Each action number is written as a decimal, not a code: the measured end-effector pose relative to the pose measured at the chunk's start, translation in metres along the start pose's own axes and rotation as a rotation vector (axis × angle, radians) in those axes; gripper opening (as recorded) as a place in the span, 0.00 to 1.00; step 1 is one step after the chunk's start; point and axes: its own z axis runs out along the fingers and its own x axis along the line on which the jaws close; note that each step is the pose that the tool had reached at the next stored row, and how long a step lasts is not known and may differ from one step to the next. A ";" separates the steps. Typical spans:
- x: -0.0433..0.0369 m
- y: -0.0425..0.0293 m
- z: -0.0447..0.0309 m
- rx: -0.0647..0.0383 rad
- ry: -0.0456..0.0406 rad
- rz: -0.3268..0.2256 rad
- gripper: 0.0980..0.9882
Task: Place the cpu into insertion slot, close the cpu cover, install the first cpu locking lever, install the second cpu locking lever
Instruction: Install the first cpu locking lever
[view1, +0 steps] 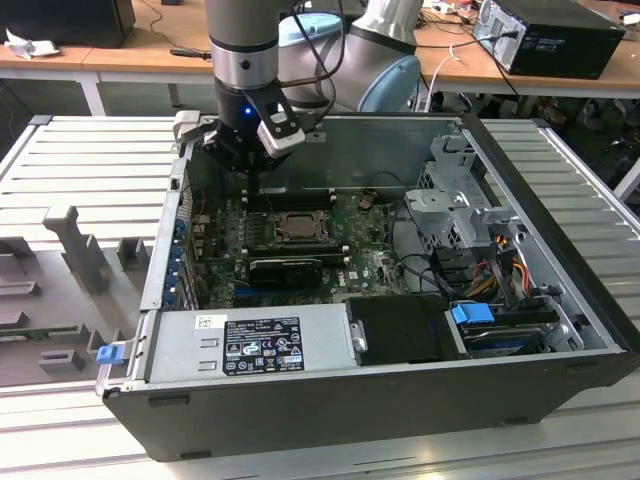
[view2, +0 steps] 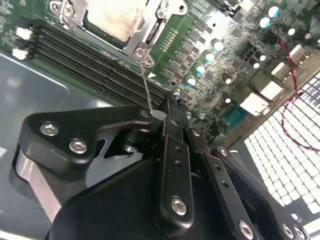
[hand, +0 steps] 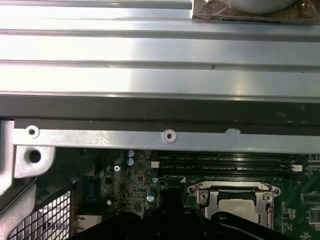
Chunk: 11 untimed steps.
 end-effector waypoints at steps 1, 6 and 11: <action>-0.0013 0.0000 0.0002 0.000 -0.0001 0.000 0.01; -0.0028 -0.0001 0.0004 0.000 0.0001 0.000 0.01; -0.0087 -0.0002 0.0009 0.000 0.0000 0.000 0.01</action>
